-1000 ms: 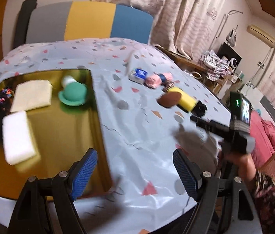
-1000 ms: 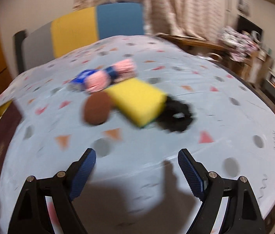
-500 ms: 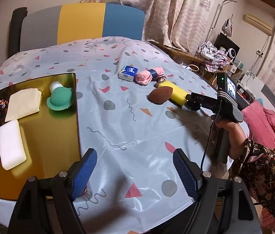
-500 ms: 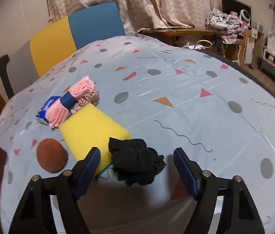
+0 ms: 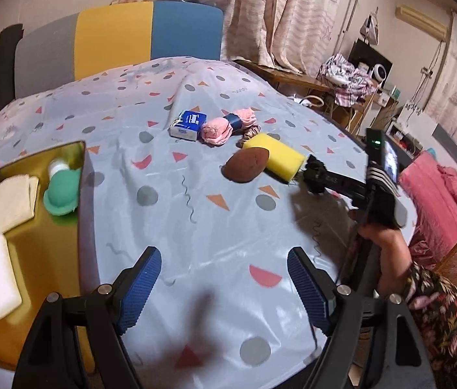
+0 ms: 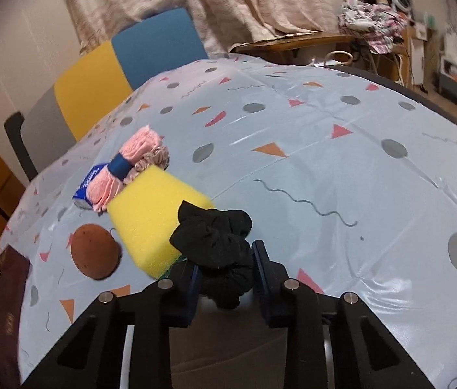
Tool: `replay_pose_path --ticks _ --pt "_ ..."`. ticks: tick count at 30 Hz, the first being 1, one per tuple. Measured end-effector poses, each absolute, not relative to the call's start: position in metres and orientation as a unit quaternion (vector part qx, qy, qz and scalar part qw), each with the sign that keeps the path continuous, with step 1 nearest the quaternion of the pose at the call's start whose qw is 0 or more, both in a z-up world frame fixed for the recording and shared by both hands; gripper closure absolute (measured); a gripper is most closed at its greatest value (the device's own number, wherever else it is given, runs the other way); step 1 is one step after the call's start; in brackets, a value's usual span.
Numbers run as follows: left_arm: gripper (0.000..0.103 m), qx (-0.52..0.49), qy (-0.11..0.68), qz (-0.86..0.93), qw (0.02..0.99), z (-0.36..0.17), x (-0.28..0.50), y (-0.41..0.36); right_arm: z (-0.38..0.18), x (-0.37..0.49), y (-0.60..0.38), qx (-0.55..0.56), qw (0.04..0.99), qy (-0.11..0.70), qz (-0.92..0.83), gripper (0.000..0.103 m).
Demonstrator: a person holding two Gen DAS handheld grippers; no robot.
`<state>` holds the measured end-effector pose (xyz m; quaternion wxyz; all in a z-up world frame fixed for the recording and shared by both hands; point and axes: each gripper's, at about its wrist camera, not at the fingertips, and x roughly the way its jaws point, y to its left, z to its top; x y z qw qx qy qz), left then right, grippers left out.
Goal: Organize soft objects
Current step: 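Reach the right gripper to the black scrunchie and grasp it, then grasp the brown egg-shaped sponge with the left gripper while the right gripper holds the black scrunchie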
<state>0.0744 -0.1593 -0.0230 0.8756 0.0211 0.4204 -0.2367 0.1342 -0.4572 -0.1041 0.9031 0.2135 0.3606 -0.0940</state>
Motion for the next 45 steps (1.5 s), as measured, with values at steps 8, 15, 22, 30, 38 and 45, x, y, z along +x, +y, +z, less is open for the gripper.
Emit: replay_pose_path --ticks 8,15,22,30,38,45 --pt "0.022 0.049 0.442 -0.242 0.863 -0.029 0.104 -0.203 -0.105 0.126 -0.461 0.236 0.905 0.342 -0.087 0.075" --pt "0.021 0.102 0.458 -0.245 0.849 -0.049 0.146 -0.254 -0.108 0.123 -0.467 0.258 0.903 0.333 -0.079 0.075" --pt "0.021 0.115 0.471 -0.227 0.845 -0.064 0.189 -0.280 -0.110 0.121 -0.470 0.270 0.903 0.326 -0.075 0.076" --pt "0.021 0.146 0.442 -0.231 0.855 -0.071 0.211 -0.302 -0.113 0.121 -0.472 0.276 0.902 0.323 -0.073 0.076" --pt "0.032 0.169 0.433 -0.224 0.856 -0.088 0.224 -0.304 -0.113 0.121 -0.472 0.275 0.903 0.323 -0.073 0.076" --pt "0.056 0.172 0.409 -0.258 0.858 -0.087 0.205 -0.301 -0.113 0.121 -0.473 0.277 0.902 0.323 -0.073 0.077"
